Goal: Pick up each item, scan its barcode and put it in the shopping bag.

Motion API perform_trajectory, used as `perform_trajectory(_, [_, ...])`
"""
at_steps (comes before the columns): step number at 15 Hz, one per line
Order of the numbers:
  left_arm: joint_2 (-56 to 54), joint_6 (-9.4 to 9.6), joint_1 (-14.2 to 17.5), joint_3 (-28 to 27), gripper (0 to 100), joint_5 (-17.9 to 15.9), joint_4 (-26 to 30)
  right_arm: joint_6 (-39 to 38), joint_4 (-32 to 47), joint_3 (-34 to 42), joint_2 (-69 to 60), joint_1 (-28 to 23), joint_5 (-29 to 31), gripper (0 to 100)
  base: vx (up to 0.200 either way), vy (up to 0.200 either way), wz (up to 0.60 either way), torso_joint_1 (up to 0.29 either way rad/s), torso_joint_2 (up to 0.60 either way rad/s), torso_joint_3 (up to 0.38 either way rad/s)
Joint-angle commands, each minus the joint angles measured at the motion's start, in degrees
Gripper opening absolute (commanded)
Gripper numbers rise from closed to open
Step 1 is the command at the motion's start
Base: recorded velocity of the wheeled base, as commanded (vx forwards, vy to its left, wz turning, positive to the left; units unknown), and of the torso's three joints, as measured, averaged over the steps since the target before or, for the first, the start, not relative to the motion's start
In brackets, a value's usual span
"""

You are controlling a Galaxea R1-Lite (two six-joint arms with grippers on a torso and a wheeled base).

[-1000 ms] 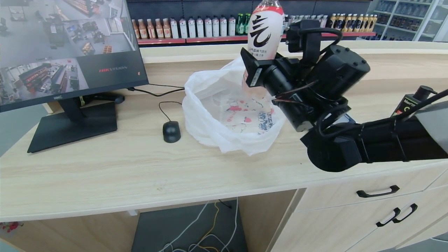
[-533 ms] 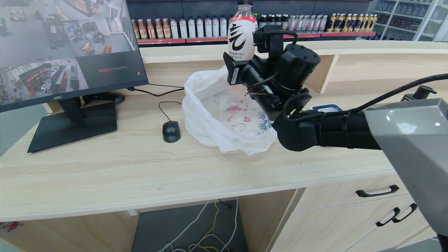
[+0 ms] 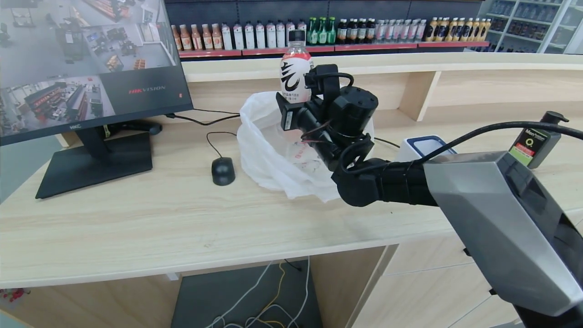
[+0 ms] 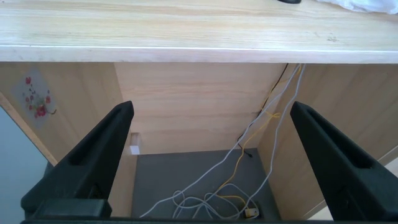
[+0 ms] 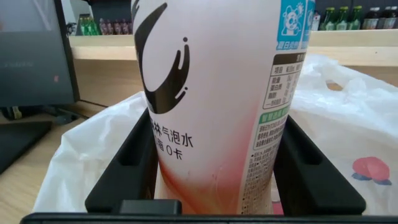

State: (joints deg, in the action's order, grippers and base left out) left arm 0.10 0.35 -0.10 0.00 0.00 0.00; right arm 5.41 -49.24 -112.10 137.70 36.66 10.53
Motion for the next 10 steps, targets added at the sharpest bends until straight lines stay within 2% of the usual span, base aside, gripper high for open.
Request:
perform_trajectory(1, [-0.01, 0.0, 0.01, 0.0, 100, 0.0, 0.0, 0.04, -0.07, -0.04, 1.16, -0.01, 0.01, 0, 0.0, 0.0, 0.0, 0.0, 0.0, 0.0])
perform_trajectory(10, [-0.01, 0.09, 0.01, 0.0, 100, 0.0, 0.0, -1.55, -0.42, 0.13, 3.89, 0.08, 0.63, 0, 0.0, 0.0, 0.0, 0.0, 0.0, 0.0])
